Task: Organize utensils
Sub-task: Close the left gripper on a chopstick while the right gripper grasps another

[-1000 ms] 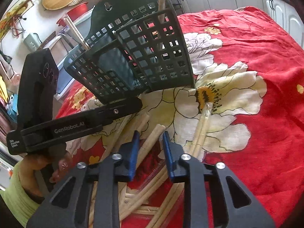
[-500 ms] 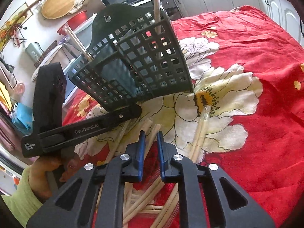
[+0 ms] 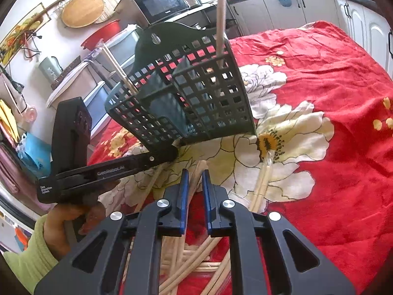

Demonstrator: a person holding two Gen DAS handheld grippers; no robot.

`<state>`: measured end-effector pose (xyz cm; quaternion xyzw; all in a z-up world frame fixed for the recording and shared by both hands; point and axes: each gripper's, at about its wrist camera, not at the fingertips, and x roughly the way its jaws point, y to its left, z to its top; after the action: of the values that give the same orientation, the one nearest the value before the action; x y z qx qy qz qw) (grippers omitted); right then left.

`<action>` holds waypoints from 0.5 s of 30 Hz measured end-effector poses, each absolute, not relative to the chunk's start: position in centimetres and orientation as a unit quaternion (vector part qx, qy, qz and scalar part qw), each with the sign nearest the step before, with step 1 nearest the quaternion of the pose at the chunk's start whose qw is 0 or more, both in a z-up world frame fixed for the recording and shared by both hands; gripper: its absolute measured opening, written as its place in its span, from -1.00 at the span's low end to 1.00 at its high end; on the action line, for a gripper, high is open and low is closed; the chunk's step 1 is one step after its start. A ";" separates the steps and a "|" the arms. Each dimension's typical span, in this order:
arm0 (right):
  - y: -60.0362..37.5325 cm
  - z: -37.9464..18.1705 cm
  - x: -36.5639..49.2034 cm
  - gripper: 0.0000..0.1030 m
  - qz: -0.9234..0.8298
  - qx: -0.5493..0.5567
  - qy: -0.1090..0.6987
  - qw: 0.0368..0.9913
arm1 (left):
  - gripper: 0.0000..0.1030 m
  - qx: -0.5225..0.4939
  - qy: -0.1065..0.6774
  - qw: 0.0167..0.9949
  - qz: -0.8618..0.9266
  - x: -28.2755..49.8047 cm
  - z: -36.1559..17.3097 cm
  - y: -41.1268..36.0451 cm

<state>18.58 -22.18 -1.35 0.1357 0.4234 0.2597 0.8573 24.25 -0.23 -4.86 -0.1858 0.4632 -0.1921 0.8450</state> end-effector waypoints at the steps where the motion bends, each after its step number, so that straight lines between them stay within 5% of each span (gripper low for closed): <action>1: -22.1 -1.1 18.5 -0.79 0.261 0.135 0.421 0.858 | -0.87 -0.187 0.457 0.848 -0.193 24.0 -4.4 0.0; 15: -21.1 2.4 17.1 -0.83 0.283 0.121 0.380 0.873 | -0.87 -0.203 0.383 0.879 -0.200 20.5 0.8 2.0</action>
<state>17.10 -21.10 2.36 0.1206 0.3798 0.2827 0.8725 20.52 1.98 0.81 -0.2027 0.3831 -0.1997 0.8788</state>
